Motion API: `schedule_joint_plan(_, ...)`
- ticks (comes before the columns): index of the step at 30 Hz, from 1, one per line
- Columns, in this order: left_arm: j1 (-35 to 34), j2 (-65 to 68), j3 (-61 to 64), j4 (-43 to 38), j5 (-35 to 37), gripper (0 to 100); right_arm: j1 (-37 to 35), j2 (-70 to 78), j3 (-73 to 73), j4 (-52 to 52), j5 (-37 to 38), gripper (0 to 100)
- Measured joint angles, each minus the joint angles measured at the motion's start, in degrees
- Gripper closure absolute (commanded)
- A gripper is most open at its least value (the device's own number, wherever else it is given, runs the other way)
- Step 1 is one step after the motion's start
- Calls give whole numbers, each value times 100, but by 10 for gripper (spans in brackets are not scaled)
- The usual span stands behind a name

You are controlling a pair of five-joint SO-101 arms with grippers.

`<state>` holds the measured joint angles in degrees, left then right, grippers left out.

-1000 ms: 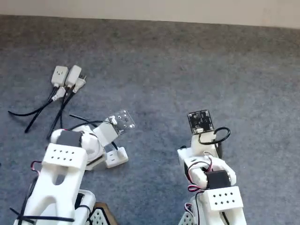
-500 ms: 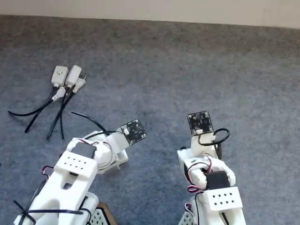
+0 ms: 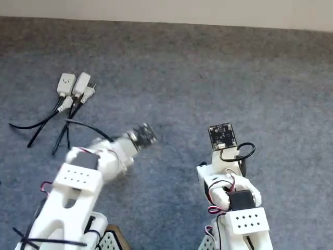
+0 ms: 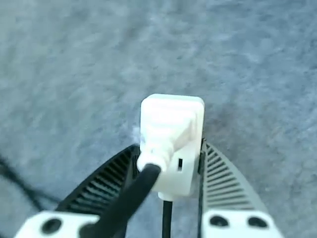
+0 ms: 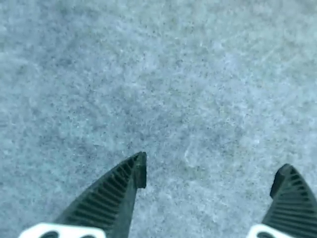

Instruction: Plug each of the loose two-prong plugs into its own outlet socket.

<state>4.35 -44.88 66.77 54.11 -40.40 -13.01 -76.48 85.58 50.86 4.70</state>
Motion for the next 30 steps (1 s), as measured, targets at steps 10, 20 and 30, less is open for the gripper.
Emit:
schedule_joint_plan(10, -2708, 448, -1925, 598, -941, 996, 0, 0, 0, 0, 0, 623)
schedule_joint_plan(20, -4422, 4554, -5495, 738, -431, 996, 0, 0, 0, 0, 0, 623)
schedule_joint_plan(30, -4431, 9055, -11657, 2620, 97, 992, 0, 0, 0, 0, 0, 623)
